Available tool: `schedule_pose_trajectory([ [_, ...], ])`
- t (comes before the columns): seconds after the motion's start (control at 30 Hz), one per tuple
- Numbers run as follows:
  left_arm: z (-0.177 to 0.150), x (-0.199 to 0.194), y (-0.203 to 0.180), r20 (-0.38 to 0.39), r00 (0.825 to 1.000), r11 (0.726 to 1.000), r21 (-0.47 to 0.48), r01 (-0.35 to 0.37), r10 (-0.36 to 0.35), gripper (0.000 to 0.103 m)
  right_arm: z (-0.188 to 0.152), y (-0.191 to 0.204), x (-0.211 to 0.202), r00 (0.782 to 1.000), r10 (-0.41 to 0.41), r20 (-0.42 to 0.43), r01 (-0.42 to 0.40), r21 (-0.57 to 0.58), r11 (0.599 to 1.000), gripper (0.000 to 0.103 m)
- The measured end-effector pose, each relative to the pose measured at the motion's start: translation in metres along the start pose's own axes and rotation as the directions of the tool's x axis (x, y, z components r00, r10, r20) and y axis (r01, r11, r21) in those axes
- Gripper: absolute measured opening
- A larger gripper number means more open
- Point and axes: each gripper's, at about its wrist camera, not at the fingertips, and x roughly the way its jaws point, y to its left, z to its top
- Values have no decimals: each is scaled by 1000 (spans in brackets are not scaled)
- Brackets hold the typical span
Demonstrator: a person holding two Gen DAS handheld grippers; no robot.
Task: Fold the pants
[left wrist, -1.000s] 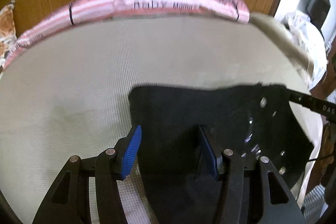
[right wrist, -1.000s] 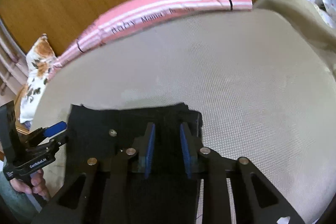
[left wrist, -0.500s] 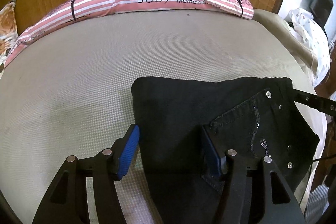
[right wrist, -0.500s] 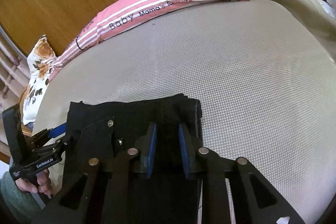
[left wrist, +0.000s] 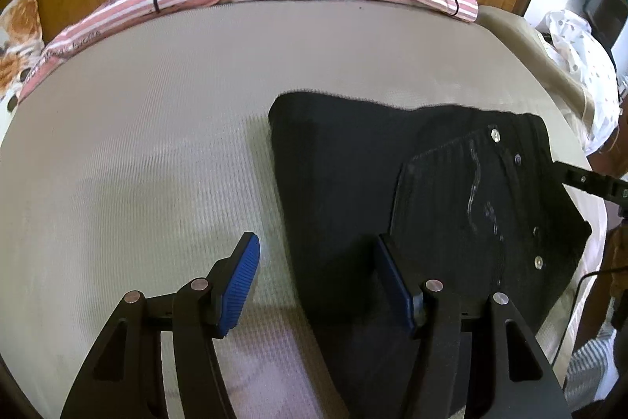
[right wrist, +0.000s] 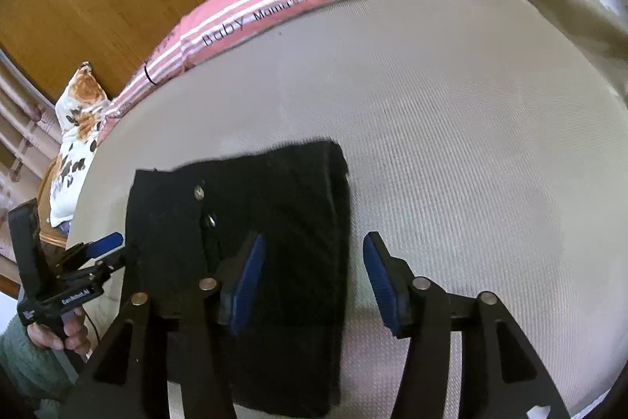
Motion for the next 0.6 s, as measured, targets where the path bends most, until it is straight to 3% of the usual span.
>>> schedule_pose_trajectory([
  [0.27,-21,-5,17,-47,998,996,-87,30,-35,63,-14,-19,-2,997,68,-26,-66,71,995,51],
  [0.4,-27,-6,28,-70,991,982,-161,97,-110,63,-15,-28,-1,990,129,-49,-124,95,988,58],
  [0.6,-29,-3,35,-97,954,932,-263,249,-283,63,-21,-44,11,958,268,-103,-251,154,956,61],
])
